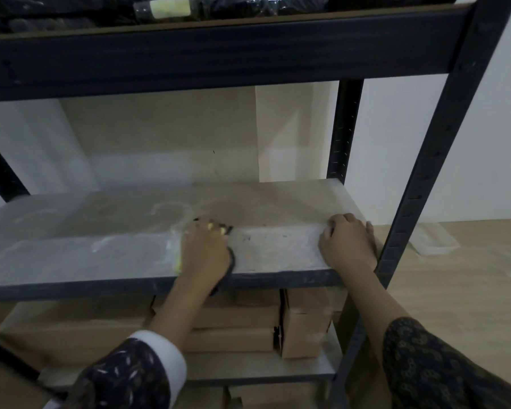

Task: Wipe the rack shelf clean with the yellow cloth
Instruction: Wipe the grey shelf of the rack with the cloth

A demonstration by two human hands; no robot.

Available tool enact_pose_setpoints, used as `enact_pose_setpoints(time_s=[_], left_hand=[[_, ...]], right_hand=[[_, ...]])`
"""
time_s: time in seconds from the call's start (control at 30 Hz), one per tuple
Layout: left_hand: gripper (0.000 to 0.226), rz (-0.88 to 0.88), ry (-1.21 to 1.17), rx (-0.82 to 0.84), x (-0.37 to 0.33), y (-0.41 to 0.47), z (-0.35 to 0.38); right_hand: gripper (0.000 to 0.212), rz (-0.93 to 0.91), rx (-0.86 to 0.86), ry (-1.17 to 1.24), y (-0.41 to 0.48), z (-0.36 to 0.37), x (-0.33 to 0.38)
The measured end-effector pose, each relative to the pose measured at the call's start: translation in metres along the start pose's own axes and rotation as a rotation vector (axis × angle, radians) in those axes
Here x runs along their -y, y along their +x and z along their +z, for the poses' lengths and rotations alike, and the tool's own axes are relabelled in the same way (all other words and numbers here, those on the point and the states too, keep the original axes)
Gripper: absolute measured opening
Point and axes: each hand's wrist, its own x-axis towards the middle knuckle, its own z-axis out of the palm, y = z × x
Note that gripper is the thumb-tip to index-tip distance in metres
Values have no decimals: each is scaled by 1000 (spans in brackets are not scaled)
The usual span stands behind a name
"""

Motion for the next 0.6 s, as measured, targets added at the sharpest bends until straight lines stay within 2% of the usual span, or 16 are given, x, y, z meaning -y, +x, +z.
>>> enact_pose_setpoints(time_s=[0.1, 0.2, 0.3, 0.47, 0.6], left_hand=[[40, 192, -193, -37, -74, -3, -4], [46, 309, -195, -13, -127, -5, 0], [47, 222, -170, -9, -112, 8, 8], [51, 7, -50, 43, -13, 33, 23], [37, -147, -33, 58, 23, 36, 12]], right_hand=[[35, 9, 4, 23, 2, 1, -2], [34, 2, -2, 18, 5, 2, -6], [34, 6, -10, 36, 7, 3, -5], [32, 1, -14, 43, 5, 2, -5], [32, 7, -5, 65, 4, 1, -4]])
